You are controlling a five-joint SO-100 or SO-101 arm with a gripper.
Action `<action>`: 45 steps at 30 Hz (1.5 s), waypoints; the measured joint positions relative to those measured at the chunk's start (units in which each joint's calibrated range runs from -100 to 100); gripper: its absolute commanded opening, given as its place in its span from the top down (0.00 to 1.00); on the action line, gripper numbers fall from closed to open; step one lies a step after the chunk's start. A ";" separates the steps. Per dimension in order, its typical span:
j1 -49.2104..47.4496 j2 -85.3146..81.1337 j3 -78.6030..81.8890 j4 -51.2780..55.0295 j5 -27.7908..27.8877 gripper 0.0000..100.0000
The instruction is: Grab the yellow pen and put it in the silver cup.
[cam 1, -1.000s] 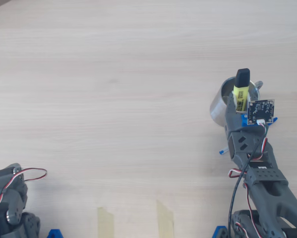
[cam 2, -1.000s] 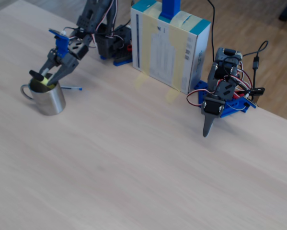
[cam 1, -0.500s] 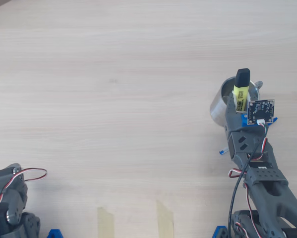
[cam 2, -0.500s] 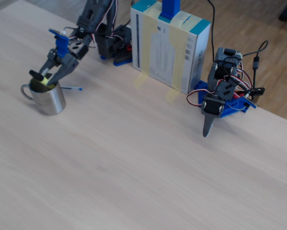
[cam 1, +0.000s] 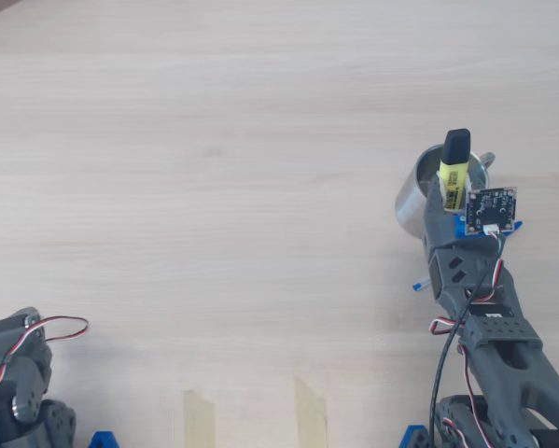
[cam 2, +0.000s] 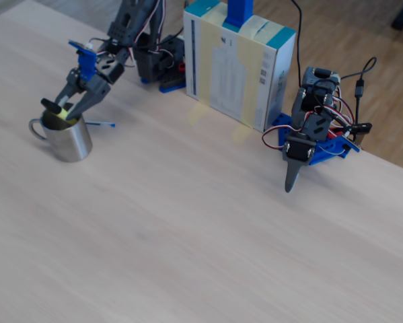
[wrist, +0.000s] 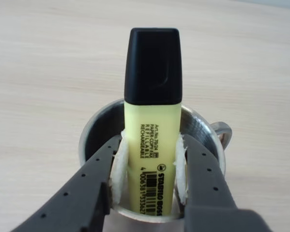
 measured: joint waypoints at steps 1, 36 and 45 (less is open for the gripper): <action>0.00 0.00 0.00 0.00 0.00 0.92; 0.00 0.00 0.00 0.00 -3.33 0.79; 0.00 0.00 0.00 0.00 -3.38 0.79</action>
